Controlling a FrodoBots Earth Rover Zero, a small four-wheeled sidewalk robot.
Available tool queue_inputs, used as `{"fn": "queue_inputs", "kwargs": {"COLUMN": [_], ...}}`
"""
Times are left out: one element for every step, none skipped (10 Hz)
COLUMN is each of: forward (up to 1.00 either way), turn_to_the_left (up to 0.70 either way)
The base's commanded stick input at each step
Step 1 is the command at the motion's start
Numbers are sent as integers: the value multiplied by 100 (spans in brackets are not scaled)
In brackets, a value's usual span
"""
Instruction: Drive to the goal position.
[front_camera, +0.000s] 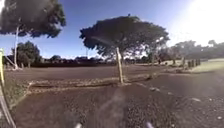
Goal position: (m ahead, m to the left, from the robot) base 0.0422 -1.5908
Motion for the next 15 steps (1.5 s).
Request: {"fn": "queue_inputs", "kwargs": {"forward": [45,45,45,45,45,39,7,0,0,0,0,0,0,7,25], "turn_to_the_left": [27,27,27,27,27,29,42,45,45,45,45,45,21,0,0]}}
